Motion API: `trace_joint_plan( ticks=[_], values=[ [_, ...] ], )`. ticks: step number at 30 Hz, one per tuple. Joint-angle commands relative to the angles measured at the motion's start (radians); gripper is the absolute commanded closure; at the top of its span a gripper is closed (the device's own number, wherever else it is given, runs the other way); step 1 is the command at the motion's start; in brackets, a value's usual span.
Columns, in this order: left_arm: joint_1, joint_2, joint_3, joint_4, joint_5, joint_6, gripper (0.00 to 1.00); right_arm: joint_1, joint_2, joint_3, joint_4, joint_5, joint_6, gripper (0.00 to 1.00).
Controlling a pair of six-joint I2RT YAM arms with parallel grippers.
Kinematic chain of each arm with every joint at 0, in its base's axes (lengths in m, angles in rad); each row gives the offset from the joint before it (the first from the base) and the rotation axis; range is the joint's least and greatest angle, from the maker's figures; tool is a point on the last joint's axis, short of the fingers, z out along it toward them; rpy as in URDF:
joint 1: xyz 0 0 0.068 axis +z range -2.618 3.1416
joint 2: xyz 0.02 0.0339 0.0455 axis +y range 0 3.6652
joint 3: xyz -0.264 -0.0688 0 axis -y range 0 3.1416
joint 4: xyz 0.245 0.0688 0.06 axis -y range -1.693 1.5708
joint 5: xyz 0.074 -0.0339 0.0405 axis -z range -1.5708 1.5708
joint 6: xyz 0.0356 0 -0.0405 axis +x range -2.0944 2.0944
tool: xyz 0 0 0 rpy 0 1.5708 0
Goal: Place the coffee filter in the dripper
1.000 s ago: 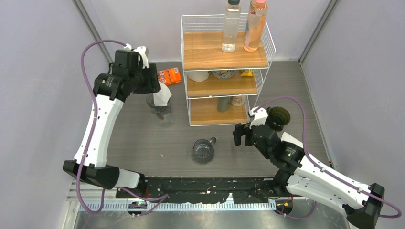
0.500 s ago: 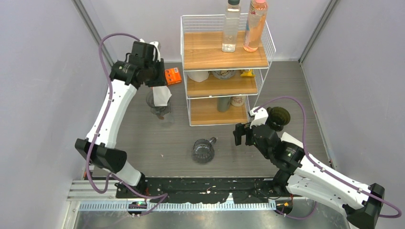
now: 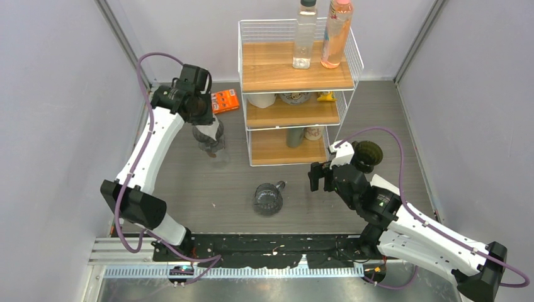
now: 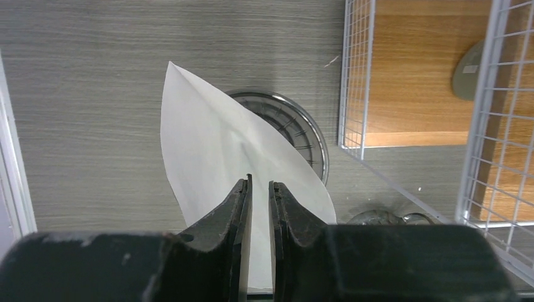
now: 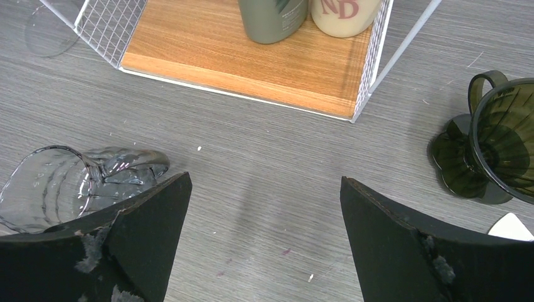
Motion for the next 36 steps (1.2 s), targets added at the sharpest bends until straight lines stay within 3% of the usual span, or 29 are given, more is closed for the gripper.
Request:
trace_joint_plan(
  ticks=[1,19,26,36],
  values=[
    [0.000,-0.046,-0.008,-0.012,-0.057,0.001,0.79,-0.004,0.010,-0.005,0.024,0.036,0.002,0.04],
    [0.000,0.016,-0.023,0.045,-0.004,-0.016,0.80,-0.004,0.018,-0.003,0.015,0.053,0.006,0.05],
    [0.000,0.081,0.031,-0.010,-0.057,-0.061,0.82,-0.004,0.018,-0.003,0.012,0.056,0.006,0.04],
    [0.000,0.096,-0.008,-0.004,-0.078,-0.105,0.80,-0.005,0.024,-0.003,0.013,0.062,0.004,0.05]
  ],
)
